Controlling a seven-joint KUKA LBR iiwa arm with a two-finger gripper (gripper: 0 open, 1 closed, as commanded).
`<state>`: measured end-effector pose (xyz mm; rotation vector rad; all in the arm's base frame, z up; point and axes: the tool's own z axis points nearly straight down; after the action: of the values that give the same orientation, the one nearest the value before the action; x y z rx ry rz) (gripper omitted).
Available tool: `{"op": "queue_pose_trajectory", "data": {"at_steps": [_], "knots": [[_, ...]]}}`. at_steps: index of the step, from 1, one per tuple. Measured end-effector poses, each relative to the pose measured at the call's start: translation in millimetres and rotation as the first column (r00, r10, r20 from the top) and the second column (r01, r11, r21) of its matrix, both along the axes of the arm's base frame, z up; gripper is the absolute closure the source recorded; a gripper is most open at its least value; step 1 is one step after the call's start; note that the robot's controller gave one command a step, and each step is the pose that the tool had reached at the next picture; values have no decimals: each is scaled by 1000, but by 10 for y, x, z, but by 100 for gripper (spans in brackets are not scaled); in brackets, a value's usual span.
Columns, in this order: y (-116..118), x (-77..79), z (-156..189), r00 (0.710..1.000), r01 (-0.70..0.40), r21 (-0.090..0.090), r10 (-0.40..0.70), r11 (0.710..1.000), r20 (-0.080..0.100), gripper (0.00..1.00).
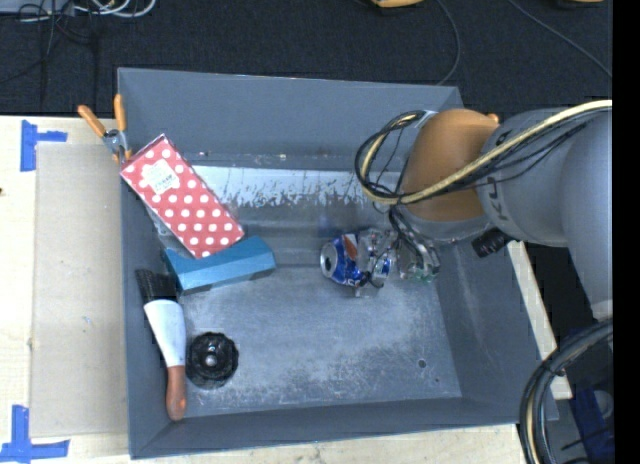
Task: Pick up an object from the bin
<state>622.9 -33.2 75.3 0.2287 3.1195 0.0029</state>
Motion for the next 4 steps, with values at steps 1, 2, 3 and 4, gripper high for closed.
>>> {"op": "queue_pose_trajectory", "data": {"at_steps": [1, 2, 3, 4], "knots": [[0, 0, 0, 1000, 0, 0, 0, 1000, 0, 100], [2, -10, 6, 1000, -11, 0, 11, 1000, 3, 100], [28, -56, 129, 1000, -17, 0, 17, 1000, 0, 100], [41, -54, 361, 1000, -26, 0, 26, 1000, 2, 100]]}}
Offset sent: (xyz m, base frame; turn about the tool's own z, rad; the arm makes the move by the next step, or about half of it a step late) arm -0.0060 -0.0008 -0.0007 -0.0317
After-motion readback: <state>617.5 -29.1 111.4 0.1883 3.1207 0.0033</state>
